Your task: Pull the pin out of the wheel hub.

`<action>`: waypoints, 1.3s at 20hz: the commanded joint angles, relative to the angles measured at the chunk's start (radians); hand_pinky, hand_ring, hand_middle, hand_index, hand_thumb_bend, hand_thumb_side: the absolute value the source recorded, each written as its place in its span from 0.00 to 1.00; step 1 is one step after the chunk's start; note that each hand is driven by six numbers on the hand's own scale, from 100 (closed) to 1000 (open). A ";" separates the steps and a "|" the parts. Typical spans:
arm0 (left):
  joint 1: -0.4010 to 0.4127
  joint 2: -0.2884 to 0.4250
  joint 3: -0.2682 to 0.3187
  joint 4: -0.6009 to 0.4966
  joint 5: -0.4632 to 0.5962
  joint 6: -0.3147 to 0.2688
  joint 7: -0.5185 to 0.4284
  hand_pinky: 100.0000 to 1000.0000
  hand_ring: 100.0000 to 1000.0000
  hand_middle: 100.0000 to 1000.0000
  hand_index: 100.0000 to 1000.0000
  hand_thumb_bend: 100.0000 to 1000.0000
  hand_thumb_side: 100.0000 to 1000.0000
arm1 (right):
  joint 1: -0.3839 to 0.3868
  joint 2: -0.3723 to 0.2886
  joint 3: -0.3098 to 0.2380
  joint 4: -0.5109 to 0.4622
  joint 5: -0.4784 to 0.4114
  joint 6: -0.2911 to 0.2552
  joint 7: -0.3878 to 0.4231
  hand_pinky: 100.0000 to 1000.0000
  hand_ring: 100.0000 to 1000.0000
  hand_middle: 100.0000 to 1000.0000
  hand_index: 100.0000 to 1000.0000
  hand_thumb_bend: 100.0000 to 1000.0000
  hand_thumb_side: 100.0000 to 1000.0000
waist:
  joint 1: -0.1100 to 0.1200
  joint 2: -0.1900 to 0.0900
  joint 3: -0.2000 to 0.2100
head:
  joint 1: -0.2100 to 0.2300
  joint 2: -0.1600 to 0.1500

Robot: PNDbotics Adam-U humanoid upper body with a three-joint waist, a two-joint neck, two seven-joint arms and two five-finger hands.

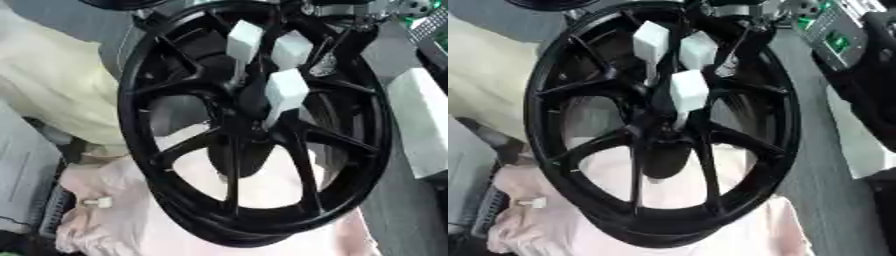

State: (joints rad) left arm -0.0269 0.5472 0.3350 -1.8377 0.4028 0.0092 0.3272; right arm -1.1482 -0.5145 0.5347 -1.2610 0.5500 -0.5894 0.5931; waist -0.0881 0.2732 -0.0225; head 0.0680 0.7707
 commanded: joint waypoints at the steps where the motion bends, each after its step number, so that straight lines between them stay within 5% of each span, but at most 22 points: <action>1: -0.009 0.039 0.000 -0.012 -0.004 0.000 -0.005 0.47 0.47 0.48 0.62 0.02 0.89 | -0.026 -0.014 -0.021 -0.022 -0.036 -0.318 0.314 0.74 0.70 0.53 0.67 0.35 0.07 | 0.008 -0.015 0.001 | -0.002 -0.012; 26: -0.011 0.038 -0.001 -0.014 -0.005 0.007 -0.011 0.47 0.48 0.49 0.62 0.02 0.90 | -0.018 -0.015 0.001 -0.022 -0.051 -0.318 0.314 0.71 0.63 0.44 0.59 0.34 0.03 | -0.008 -0.013 0.021 | 0.002 -0.010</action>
State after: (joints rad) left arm -0.0298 0.5540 0.3295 -1.8377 0.4028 0.0169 0.3190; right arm -1.1526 -0.5149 0.5328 -1.2796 0.4887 -0.5908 0.5917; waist -0.1017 0.2733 -0.0037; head 0.0692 0.7705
